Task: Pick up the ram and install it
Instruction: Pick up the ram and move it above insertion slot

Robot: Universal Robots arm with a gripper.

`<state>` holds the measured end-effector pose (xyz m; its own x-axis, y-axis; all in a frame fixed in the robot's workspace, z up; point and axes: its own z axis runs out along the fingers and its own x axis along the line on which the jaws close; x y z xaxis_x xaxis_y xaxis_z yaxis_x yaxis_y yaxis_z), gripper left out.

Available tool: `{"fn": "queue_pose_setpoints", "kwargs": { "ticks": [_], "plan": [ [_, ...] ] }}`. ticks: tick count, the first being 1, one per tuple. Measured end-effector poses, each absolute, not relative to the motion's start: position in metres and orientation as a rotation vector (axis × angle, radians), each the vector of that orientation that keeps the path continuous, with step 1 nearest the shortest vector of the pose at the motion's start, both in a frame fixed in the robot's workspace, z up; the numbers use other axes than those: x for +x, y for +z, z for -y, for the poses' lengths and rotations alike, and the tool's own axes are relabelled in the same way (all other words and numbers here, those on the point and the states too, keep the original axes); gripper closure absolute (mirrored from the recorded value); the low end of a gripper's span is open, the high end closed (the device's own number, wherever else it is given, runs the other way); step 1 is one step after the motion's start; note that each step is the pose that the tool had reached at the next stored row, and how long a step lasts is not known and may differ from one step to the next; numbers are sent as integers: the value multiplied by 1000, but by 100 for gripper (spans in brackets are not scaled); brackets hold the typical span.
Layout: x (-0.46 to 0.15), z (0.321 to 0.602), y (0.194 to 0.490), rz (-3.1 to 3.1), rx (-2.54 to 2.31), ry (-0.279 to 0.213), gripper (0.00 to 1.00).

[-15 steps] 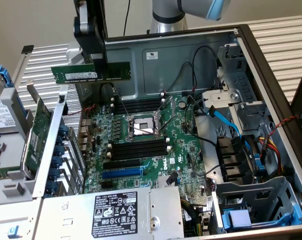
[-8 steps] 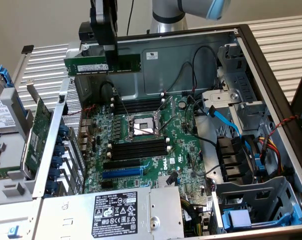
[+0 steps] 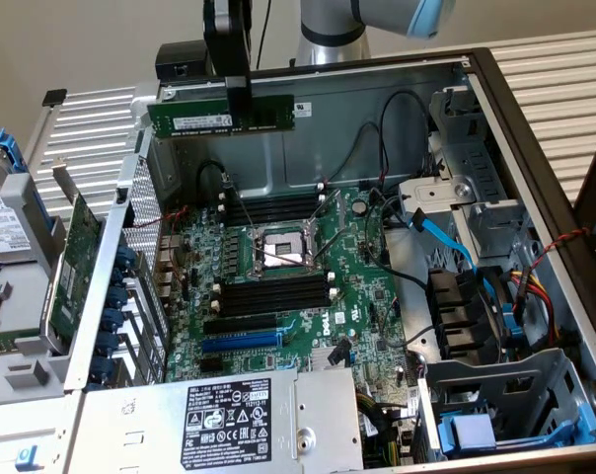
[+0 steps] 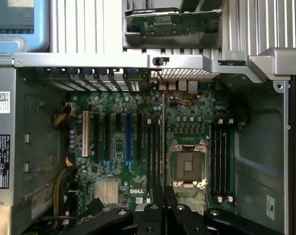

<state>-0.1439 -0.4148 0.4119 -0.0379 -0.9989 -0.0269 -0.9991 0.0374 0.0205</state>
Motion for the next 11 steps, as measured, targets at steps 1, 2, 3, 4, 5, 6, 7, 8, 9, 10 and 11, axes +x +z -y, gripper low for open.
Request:
{"fn": "queue_pose_setpoints", "kwargs": {
  "ticks": [1,2,3,4,5,6,7,8,9,10,11],
  "plan": [
    [-144,415,411,-2257,-2174,55,88],
    [-144,415,411,-2255,-2172,61,88],
    [-144,415,410,-2251,-2169,67,88],
    [-144,415,409,-2248,-2165,75,88],
    [-144,415,408,-2244,-2162,83,88],
    [-144,415,407,-2241,-2159,90,88],
    [-144,415,406,-2238,-2156,96,88],
    [-144,415,404,-2235,-2153,102,88],
    [-144,415,402,-2234,-2152,104,88],
    [-144,415,400,-2233,-2152,105,88],
    [-144,415,399,-2233,-2151,105,88]
  ]
}}
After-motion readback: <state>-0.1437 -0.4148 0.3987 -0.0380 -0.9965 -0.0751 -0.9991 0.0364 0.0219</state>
